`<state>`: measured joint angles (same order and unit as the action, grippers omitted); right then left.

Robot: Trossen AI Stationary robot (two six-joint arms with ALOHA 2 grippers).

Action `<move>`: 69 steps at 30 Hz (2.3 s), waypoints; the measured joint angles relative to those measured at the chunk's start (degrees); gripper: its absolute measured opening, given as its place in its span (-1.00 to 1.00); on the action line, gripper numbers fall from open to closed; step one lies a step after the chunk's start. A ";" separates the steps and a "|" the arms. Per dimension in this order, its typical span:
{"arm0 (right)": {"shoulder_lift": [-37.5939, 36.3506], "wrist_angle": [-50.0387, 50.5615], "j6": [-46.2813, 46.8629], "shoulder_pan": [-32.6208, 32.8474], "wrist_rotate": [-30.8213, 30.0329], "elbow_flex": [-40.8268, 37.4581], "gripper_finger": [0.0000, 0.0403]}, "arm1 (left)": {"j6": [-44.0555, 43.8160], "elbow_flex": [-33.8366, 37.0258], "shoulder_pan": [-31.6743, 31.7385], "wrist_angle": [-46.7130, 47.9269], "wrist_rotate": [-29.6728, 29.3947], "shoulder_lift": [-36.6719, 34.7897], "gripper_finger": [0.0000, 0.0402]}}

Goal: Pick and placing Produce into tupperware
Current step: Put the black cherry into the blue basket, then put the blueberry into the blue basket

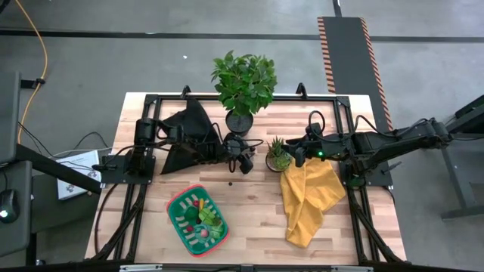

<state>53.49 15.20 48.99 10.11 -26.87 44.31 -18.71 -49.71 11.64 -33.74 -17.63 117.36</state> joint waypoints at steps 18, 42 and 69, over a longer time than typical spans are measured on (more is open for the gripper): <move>0.00 0.00 -0.55 0.00 0.00 0.00 -0.05 | -1.28 0.00 0.00 -0.89 -1.45 0.04 -0.15; 0.00 0.00 -0.66 0.00 0.00 0.00 -0.05 | -1.15 0.00 -0.02 -0.89 0.24 0.07 -0.50; 0.02 0.00 -0.59 0.00 0.02 0.00 -0.05 | -1.24 0.00 -0.02 -0.82 1.28 0.09 -0.85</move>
<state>53.51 15.20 48.40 10.11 -26.85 44.31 -19.95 -49.71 11.62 -34.57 -16.35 117.45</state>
